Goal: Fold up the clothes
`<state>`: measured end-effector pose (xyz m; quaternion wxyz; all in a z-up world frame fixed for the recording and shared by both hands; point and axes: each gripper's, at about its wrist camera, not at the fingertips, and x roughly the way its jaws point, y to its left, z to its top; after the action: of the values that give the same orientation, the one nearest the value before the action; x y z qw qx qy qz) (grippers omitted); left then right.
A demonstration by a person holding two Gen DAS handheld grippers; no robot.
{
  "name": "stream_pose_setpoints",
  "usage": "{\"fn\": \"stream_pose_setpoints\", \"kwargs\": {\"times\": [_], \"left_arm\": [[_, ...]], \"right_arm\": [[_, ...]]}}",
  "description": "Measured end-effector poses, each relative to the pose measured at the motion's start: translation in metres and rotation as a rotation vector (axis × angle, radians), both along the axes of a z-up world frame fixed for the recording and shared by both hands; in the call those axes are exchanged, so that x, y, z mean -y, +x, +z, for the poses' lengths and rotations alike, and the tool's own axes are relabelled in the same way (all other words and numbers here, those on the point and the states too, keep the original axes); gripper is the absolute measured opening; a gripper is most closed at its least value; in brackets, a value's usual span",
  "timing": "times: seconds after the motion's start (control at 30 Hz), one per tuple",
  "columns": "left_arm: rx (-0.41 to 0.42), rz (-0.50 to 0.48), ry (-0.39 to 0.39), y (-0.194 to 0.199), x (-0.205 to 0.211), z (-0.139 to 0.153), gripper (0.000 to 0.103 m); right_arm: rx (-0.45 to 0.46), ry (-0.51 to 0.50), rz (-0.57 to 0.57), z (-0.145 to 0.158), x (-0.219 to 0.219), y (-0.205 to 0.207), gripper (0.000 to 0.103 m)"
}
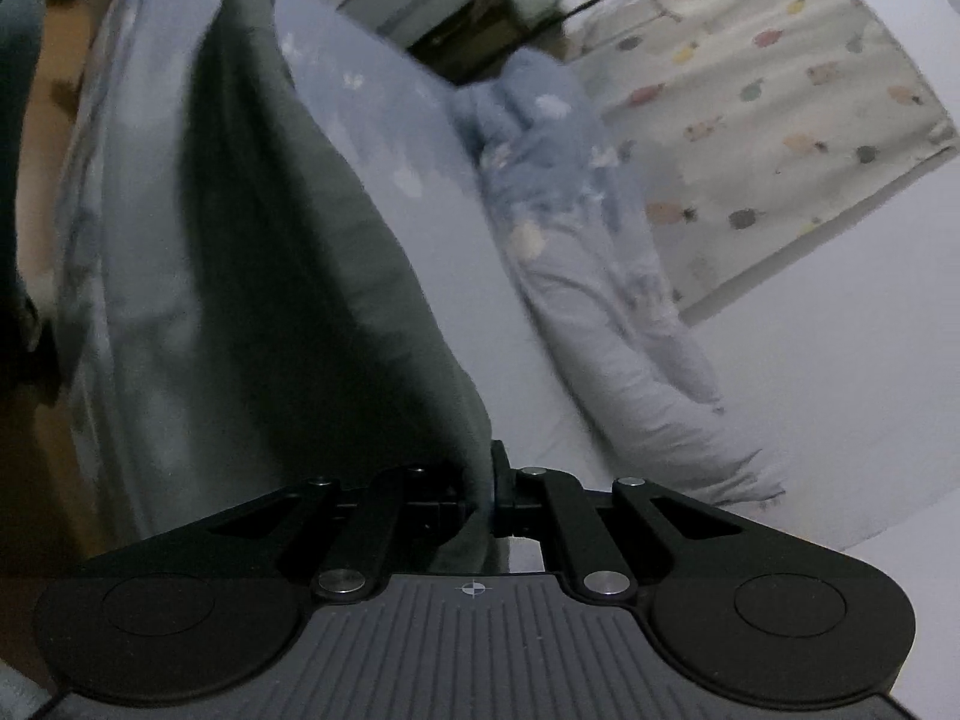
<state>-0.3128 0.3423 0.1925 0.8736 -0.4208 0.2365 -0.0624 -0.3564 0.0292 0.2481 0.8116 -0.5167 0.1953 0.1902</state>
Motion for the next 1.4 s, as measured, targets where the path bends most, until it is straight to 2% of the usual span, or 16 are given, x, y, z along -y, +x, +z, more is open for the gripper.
{"fn": "stream_pose_setpoints", "kwargs": {"times": [0.17, 0.27, 0.37, 0.53, 0.7, 0.83, 0.97, 1.0, 1.03, 1.1, 1.13, 1.17, 1.23, 1.27, 1.33, 1.4], "left_arm": [[0.017, -0.003, 0.047, 0.024, 0.005, 0.034, 0.018], [-0.03, 0.002, 0.05, 0.054, 0.006, 0.031, 0.018], [-0.113, 0.011, 0.043, 0.093, 0.005, 0.008, 0.018], [-0.264, 0.041, 0.031, 0.171, 0.001, -0.046, 0.018], [-0.359, 0.052, 0.054, 0.25, -0.003, -0.083, 0.018], [-0.38, 0.029, 0.038, 0.281, -0.012, -0.111, 0.018], [-0.39, 0.0, 0.016, 0.305, -0.021, -0.142, 0.02], [-0.392, -0.007, 0.011, 0.311, -0.024, -0.15, 0.03], [-0.395, -0.015, 0.005, 0.318, -0.026, -0.157, 0.031], [-0.4, -0.029, -0.006, 0.33, -0.031, -0.173, 0.039], [-0.397, -0.032, -0.011, 0.334, -0.034, -0.179, 0.044], [-0.36, -0.005, -0.013, 0.328, -0.038, -0.176, 0.046], [-0.287, 0.047, -0.018, 0.316, -0.046, -0.171, 0.052], [-0.25, 0.074, -0.02, 0.31, -0.05, -0.169, 0.054], [-0.177, 0.126, -0.025, 0.297, -0.059, -0.164, 0.068], [-0.126, 0.178, -0.027, 0.286, -0.067, -0.157, 0.07]], "right_arm": [[0.026, 0.04, -0.006, 0.044, 0.004, 0.018, 0.007], [-0.012, 0.052, -0.012, 0.046, 0.007, 0.051, 0.007], [-0.104, 0.081, -0.023, 0.037, 0.012, 0.093, 0.007], [-0.26, 0.103, -0.062, -0.013, 0.02, 0.181, 0.007], [-0.414, 0.179, -0.124, -0.061, 0.036, 0.266, 0.007], [-0.571, 0.282, -0.178, -0.092, 0.05, 0.344, 0.008], [-0.752, 0.361, -0.224, -0.136, 0.066, 0.4, 0.013], [-0.784, 0.38, -0.243, -0.145, 0.069, 0.412, 0.013], [-0.802, 0.401, -0.259, -0.152, 0.072, 0.42, 0.018], [-0.794, 0.466, -0.285, -0.16, 0.082, 0.432, 0.028], [-0.776, 0.504, -0.297, -0.161, 0.088, 0.435, 0.04], [-0.739, 0.538, -0.315, -0.161, 0.094, 0.435, 0.051], [-0.61, 0.589, -0.388, -0.156, 0.109, 0.432, 0.06], [-0.545, 0.613, -0.423, -0.154, 0.116, 0.43, 0.061], [-0.419, 0.639, -0.489, -0.15, 0.126, 0.421, 0.062], [-0.359, 0.667, -0.51, -0.143, 0.128, 0.405, 0.07]]}}
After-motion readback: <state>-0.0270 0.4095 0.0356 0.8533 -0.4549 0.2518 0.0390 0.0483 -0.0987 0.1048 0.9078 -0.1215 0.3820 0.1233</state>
